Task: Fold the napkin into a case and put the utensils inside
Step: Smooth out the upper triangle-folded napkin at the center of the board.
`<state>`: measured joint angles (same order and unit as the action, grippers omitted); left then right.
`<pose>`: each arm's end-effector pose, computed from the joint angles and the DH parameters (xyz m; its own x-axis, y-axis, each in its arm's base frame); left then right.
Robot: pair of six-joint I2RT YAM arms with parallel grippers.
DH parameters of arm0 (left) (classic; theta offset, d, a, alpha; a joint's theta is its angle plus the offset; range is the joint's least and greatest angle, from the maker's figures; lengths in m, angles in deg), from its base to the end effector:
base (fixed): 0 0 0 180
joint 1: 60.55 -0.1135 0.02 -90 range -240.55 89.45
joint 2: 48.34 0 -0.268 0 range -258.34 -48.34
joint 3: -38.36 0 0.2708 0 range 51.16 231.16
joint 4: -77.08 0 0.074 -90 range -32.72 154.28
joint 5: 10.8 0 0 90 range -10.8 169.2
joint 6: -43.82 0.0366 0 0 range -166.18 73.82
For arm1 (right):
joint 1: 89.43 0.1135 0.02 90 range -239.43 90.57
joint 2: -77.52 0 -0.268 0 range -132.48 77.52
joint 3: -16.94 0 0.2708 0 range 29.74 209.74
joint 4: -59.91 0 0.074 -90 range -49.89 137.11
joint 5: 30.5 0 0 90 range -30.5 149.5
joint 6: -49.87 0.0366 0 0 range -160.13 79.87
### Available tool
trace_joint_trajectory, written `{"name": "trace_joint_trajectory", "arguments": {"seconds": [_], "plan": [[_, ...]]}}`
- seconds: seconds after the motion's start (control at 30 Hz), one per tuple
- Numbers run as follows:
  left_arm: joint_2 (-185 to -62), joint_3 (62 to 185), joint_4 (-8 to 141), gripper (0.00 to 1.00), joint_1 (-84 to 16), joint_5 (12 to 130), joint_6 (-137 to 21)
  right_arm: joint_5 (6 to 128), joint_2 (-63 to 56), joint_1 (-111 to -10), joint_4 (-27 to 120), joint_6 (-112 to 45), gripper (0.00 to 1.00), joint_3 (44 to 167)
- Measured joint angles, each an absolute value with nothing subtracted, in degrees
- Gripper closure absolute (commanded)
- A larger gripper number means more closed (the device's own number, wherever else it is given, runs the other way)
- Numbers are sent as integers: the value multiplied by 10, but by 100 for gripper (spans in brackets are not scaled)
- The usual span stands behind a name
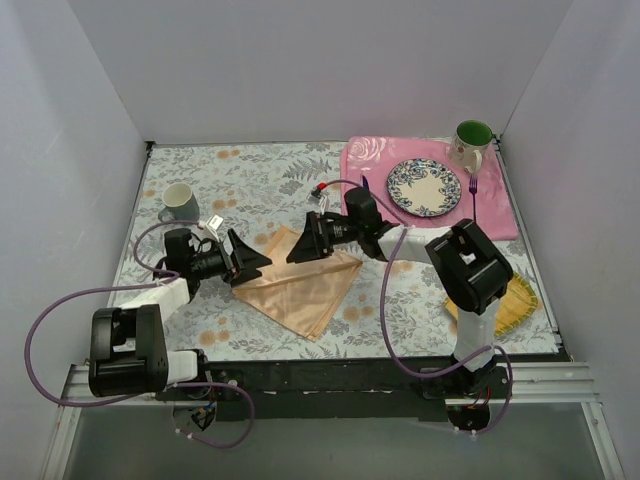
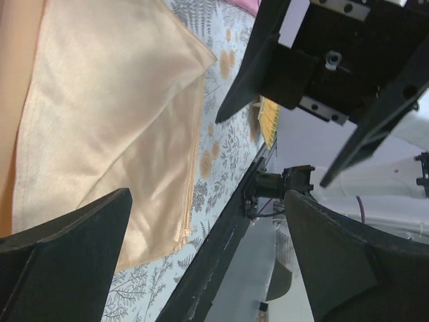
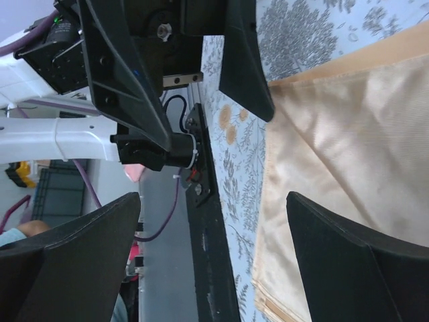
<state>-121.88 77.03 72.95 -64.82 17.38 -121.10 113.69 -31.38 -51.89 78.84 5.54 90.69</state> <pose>0.2389 -0.0145 0.1582 -0.7889 -0.5162 0.3334 -0.4374 0.0905 -0.8947 0.3148 0.2794 0.1845 -0.8515 -0.1265 -0.5089 -0.5222 0.1144 0.8451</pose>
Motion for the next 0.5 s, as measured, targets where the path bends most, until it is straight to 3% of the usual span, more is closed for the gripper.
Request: {"name": "trace_joint_trajectory", "arguments": {"seconds": [0.5], "plan": [[-1295,733,736,2,-648,277,-1246,1067,-432,-437,876,187,1,917]]}}
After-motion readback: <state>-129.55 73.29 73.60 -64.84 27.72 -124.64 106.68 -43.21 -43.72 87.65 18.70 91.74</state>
